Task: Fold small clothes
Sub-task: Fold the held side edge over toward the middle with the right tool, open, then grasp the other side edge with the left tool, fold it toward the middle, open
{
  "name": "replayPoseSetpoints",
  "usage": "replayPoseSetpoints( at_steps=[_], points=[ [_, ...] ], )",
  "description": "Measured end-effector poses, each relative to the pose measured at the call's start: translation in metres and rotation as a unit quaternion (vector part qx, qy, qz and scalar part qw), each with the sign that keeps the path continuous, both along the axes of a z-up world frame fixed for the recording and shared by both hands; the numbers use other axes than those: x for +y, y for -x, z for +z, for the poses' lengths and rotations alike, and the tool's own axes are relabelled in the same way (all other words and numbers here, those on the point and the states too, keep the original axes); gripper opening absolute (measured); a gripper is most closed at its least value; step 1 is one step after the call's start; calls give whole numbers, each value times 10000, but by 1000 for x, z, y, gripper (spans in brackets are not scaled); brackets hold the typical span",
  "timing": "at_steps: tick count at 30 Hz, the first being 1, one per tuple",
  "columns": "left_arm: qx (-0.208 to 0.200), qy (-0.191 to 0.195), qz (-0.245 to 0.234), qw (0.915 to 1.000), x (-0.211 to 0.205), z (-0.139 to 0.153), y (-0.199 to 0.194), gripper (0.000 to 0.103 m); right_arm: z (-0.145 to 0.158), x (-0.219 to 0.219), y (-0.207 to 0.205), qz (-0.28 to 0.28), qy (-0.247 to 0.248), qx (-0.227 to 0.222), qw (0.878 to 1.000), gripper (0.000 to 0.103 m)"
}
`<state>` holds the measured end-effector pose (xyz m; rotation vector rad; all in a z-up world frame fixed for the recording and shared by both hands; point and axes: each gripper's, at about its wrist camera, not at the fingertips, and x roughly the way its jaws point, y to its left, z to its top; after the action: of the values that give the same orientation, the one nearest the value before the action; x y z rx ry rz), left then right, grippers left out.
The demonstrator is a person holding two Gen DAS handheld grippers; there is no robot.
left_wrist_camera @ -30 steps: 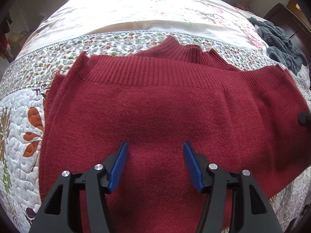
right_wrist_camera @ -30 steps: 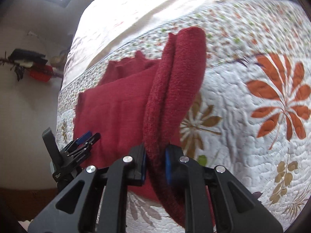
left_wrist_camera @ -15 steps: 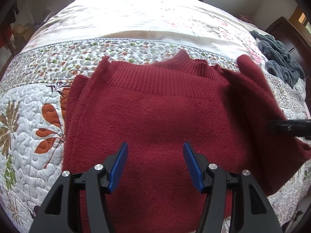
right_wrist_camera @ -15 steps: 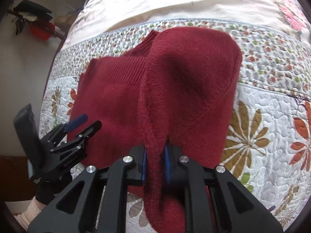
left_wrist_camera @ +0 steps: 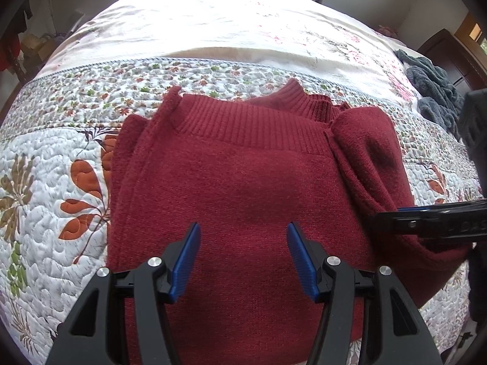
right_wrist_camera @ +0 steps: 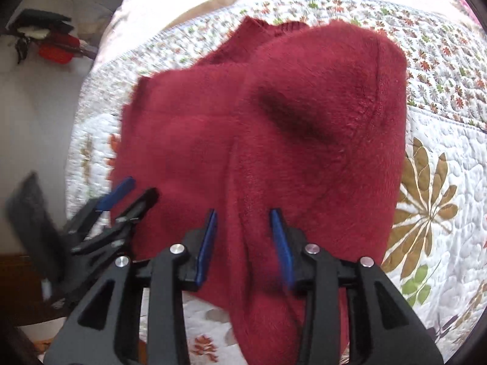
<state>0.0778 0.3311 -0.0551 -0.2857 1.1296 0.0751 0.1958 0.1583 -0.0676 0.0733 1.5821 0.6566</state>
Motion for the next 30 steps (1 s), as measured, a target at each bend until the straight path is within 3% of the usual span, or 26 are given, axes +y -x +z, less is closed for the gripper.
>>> replayPoseSetpoints(
  at_steps=[4,8,14,20,26,30],
  points=[
    [-19,264,-17,9996,0,2,-1,59,23,-23,2,-265,-532,263,9979,37],
    [-68,730,-74,9973,-5,4,-7,59,37,-55,5,-539,-261,-150,9981,37],
    [-44,1743,-194,9845,-22,0,-31,63,-4,-76,25,-656,-51,158,9977,38],
    [337,2367,-351,9704,-49,-27,-63,65,-24,-63,51,-617,64,-115,9980,42],
    [381,2538,-279,9661,-62,-37,-84,67,-37,-52,59,-478,174,-273,9983,44],
    [364,2773,-342,9595,-72,-37,-91,67,-38,-61,59,-522,-34,-198,9984,44]
  ],
)
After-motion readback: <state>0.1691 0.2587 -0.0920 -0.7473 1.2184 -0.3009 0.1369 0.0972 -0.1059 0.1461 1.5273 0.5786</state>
